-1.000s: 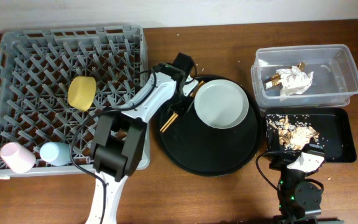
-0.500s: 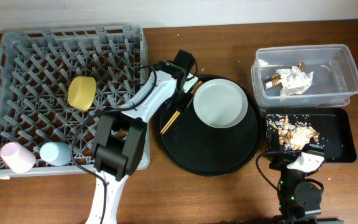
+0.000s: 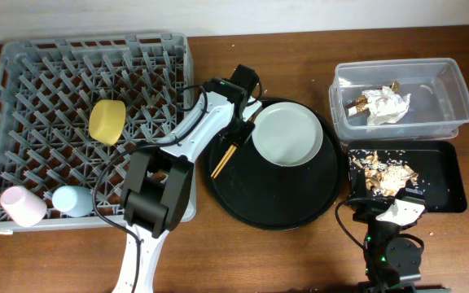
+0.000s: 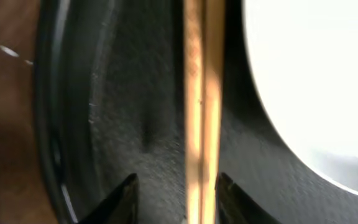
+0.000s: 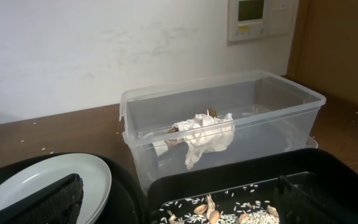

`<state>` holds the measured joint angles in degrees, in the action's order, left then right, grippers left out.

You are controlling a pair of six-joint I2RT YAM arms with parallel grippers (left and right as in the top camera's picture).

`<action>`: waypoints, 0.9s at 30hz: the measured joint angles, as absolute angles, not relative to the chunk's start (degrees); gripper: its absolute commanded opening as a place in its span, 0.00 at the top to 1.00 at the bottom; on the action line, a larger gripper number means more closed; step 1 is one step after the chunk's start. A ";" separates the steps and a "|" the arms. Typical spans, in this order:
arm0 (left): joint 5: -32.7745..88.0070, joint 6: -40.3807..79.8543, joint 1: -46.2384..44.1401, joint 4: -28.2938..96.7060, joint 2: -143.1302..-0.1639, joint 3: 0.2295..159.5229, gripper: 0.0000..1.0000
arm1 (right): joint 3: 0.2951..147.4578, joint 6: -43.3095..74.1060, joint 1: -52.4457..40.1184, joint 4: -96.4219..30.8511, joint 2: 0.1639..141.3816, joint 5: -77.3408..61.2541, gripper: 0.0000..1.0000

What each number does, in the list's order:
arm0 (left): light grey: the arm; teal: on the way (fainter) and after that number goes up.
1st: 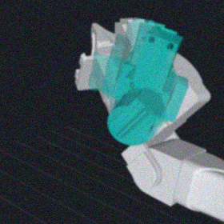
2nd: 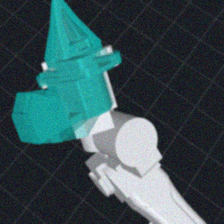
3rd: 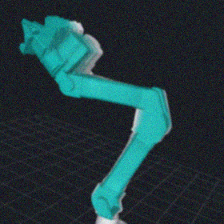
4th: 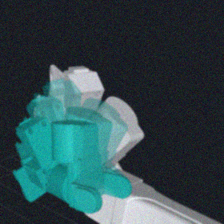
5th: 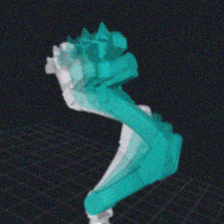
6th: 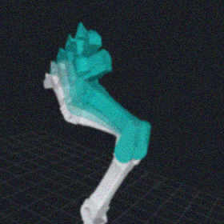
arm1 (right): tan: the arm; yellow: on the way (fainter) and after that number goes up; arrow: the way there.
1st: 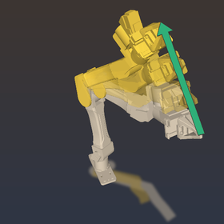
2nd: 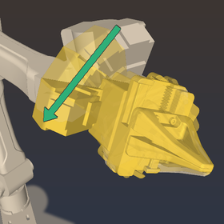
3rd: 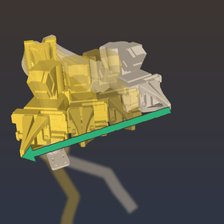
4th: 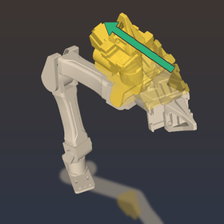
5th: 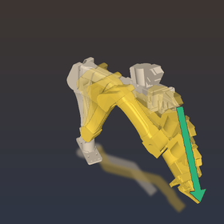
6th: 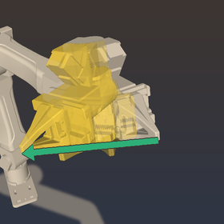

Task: Sort waste into correct bins and load items into the dishwasher rack
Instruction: 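Grasp one wooden chopstick on the black tray with the left gripper, then insert the chopstick upright into the rack and release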

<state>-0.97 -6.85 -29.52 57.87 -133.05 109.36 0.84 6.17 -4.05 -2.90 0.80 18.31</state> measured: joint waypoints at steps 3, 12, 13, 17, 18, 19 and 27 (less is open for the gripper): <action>-2.96 -6.85 -29.52 54.28 -132.86 106.56 0.66 | 0.84 6.20 -4.05 -2.87 0.80 18.31 0.02; 0.03 -6.17 -30.44 52.66 -131.46 103.37 1.00 | 0.84 6.20 -4.05 -2.90 0.80 18.31 0.02; 0.34 -5.98 -30.41 52.71 -131.46 103.37 1.00 | 0.84 6.24 -4.05 -2.90 0.80 18.31 0.02; 1.72 -4.60 -30.20 62.59 -130.87 108.40 1.00 | 0.84 6.20 -4.05 -2.90 0.80 18.31 0.02; 1.76 -4.01 -29.89 64.18 -129.95 110.13 1.00 | 0.84 6.22 -4.05 -2.90 0.80 18.31 0.02; 1.96 -3.33 -29.32 66.65 -128.70 112.73 1.00 | 0.84 6.22 -4.05 -2.87 0.80 18.31 0.01; -0.69 13.61 -11.97 72.86 -115.72 117.86 1.00 | 0.84 6.22 -4.05 -2.87 0.80 18.31 0.01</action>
<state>-0.69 13.61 -11.97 72.86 -115.72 117.86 0.84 6.22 -4.05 -2.87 0.80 18.31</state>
